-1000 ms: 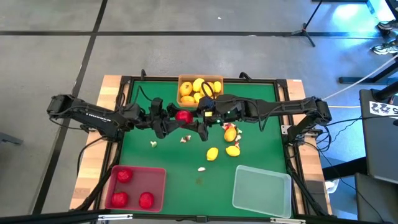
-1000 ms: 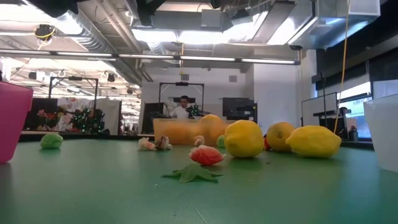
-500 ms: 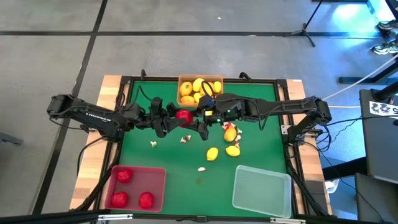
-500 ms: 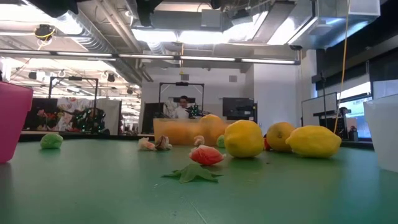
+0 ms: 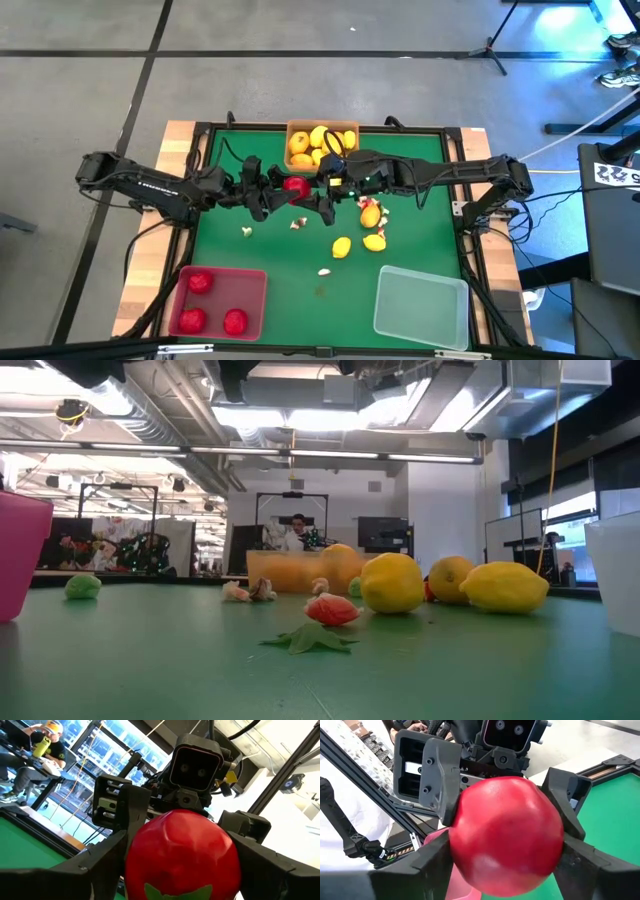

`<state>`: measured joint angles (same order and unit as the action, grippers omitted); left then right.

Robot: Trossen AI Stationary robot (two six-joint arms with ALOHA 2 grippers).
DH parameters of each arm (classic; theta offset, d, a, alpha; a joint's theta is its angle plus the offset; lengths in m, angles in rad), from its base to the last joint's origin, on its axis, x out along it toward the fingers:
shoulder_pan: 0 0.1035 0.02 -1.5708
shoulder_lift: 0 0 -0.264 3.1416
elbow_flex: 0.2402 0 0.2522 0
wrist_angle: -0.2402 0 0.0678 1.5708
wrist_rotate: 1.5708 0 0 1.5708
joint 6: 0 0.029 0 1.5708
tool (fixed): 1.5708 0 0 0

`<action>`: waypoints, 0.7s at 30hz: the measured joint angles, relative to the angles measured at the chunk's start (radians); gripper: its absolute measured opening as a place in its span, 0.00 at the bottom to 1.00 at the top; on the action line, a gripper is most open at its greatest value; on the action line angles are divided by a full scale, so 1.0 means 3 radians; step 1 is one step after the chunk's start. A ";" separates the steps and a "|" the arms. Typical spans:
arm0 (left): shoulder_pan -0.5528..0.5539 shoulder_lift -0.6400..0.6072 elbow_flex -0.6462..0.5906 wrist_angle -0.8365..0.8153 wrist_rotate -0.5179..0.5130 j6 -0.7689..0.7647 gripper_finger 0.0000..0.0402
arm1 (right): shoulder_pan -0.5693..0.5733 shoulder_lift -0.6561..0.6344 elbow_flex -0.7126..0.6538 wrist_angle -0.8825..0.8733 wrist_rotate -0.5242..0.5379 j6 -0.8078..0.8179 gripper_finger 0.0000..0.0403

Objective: Sort produce into baskets
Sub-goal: Put the tomato into the red bin

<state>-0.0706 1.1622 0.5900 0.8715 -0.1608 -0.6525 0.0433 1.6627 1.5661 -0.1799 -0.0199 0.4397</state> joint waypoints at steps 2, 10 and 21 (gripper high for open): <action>0.0000 0.0000 0.0000 0.0000 -0.0014 0.0000 0.76 | 0.0000 0.0001 0.0000 -0.0002 0.0002 0.0000 0.70; 0.0012 -0.0019 0.0000 -0.0001 -0.0067 0.0038 0.76 | 0.0000 0.0003 0.0000 -0.0022 0.0005 -0.0012 0.73; 0.0045 -0.0036 -0.0009 -0.0052 -0.0112 0.0011 0.75 | 0.0004 -0.0003 0.0017 -0.0391 -0.0034 0.0090 0.74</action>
<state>-0.0570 1.1515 0.5873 0.8558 -0.1945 -0.6493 0.0444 1.6617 1.5711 -0.2972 -0.0301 0.4666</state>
